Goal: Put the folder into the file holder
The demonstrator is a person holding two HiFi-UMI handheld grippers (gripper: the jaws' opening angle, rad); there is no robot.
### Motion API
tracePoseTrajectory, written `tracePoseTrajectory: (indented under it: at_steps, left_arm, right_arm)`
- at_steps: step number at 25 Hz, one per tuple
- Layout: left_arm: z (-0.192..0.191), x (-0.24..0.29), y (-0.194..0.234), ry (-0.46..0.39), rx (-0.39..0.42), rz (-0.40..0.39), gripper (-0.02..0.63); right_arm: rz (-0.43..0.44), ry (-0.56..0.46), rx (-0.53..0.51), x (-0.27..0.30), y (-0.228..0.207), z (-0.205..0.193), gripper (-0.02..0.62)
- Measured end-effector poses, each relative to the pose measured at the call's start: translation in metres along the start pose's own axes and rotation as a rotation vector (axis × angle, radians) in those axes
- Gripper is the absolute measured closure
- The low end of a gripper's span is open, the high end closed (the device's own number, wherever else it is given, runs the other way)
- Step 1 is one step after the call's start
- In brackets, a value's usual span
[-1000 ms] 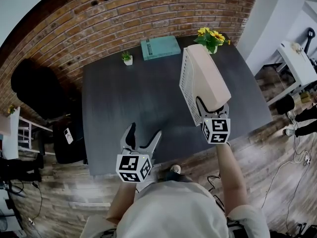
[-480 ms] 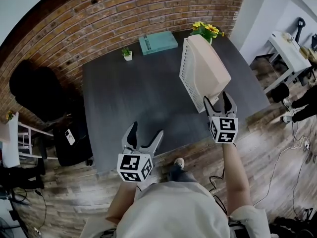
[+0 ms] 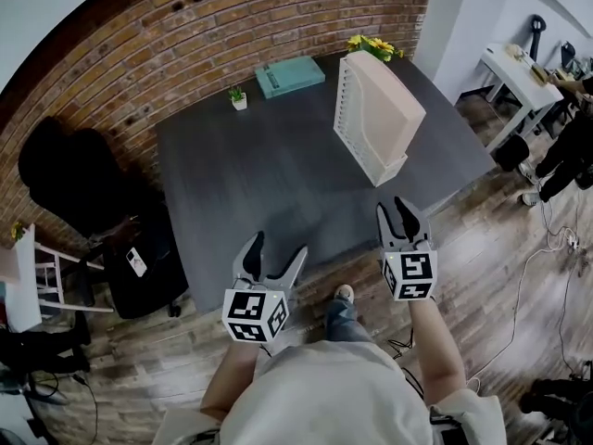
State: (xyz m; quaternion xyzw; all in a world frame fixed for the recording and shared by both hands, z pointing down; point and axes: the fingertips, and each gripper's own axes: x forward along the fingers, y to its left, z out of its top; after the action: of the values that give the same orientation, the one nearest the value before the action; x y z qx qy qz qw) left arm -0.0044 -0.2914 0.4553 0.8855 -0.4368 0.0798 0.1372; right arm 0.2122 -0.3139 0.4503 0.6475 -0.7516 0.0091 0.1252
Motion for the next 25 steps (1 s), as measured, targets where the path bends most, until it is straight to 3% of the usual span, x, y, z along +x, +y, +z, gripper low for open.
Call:
tracePoseTrajectory:
  at_steps: [3,5,8,13,19,25]
  left_arm:
    - [-0.007,-0.024,0.002,-0.002,0.007,0.001,0.295]
    - [-0.013,-0.039,0.002,0.003,0.012,0.004,0.389]
    - [-0.023,-0.061,-0.001,0.004,0.010,0.003,0.450]
    - [-0.038,-0.099,-0.009,-0.003,0.002,0.000,0.504]
    - [-0.053,-0.146,-0.025,-0.007,-0.019,-0.031,0.596]
    - [-0.064,-0.186,-0.031,-0.030,-0.043,-0.039,0.597]
  right_arm:
    - [-0.015,-0.027,0.039,-0.033,0.028,0.005,0.495]
    - [-0.019,-0.043,0.069,-0.056,0.046,0.008,0.518]
    - [-0.015,-0.054,0.122,-0.088,0.070,0.009,0.545]
    - [-0.027,-0.067,0.156,-0.137,0.105,0.009,0.592]
    - [0.018,-0.073,0.107,-0.187,0.147,0.011,0.592]
    - [0.046,-0.087,0.109,-0.221,0.181,0.012,0.592]
